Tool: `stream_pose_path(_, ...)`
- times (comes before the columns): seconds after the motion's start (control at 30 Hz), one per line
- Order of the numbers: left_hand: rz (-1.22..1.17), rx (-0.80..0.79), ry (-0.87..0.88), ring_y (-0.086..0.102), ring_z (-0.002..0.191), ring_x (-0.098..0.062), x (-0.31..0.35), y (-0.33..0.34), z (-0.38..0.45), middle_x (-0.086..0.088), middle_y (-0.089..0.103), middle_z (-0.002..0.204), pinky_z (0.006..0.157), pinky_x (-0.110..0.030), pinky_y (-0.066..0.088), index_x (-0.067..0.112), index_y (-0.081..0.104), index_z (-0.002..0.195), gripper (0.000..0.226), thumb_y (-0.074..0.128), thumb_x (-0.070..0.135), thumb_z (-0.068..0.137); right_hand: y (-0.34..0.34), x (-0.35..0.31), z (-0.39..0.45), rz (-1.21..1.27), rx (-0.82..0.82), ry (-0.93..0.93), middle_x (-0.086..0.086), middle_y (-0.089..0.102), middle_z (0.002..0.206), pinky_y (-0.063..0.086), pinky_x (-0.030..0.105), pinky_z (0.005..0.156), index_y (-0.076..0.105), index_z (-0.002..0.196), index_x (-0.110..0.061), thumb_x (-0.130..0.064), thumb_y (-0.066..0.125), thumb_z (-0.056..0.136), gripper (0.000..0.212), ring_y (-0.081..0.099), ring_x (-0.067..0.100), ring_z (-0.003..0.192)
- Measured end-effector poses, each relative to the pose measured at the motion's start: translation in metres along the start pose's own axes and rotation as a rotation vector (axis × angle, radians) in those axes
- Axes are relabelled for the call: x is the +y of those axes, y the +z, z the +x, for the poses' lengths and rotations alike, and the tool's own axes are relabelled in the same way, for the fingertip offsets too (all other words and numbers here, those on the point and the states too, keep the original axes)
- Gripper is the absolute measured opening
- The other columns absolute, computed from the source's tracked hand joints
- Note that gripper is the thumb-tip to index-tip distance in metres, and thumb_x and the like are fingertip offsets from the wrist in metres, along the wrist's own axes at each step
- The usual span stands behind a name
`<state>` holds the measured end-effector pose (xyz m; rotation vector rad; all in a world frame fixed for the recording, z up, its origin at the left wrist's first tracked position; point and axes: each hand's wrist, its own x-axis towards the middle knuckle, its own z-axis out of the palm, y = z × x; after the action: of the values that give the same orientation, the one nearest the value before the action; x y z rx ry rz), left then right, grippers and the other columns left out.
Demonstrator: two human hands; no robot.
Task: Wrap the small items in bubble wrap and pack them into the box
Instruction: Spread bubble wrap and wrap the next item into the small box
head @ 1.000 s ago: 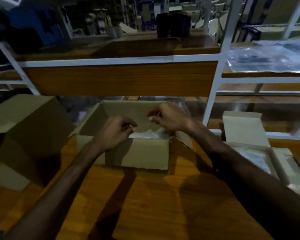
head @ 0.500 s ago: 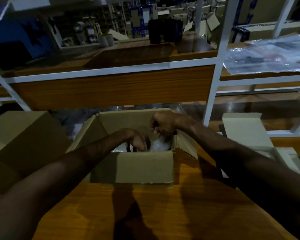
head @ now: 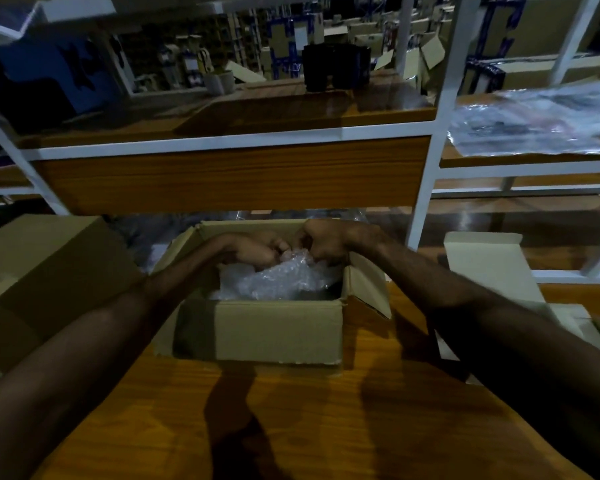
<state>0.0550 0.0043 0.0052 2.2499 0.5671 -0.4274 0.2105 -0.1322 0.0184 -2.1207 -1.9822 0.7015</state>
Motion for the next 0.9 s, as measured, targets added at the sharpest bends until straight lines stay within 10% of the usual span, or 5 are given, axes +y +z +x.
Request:
stream_pose_path(0.23,-0.079,0.295,0.235,0.064,0.082,-0.025,0.001,0.002,-0.018,-0.013,0.066,0.086,0.076,-0.043,0.053,0.004,0.07,0.089,0.019,0.084,0.015,0.083,-0.013,-0.01,-0.013,0.113,0.198,-0.051,0.0,0.063,0.087,0.051,0.025,0.059,0.064,0.094,-0.017,-0.011,0.068,0.096,0.008,0.061,0.013,0.075)
stream_pose_path(0.47,-0.195,0.508,0.308,0.058,0.075,-0.018,0.008,0.0,-0.036,-0.005,0.057,0.078,0.069,-0.032,0.048,0.011,0.061,0.085,0.016,0.07,0.007,0.098,-0.001,-0.001,-0.028,0.268,0.581,-0.133,0.008,0.066,0.105,0.058,0.048,0.085,0.063,0.109,-0.014,-0.017,0.064,0.099,0.01,0.065,0.023,0.096)
stream_pose_path(0.9,-0.532,0.681,0.418,0.045,0.057,-0.008,0.053,0.01,-0.05,0.005,0.053,0.071,0.052,-0.024,0.038,0.016,0.06,0.09,0.016,0.059,0.017,0.106,0.001,-0.009,-0.076,0.633,0.832,-0.212,0.0,0.067,0.116,0.056,0.025,0.086,0.062,0.117,-0.01,-0.024,0.069,0.099,0.024,0.065,0.012,0.106)
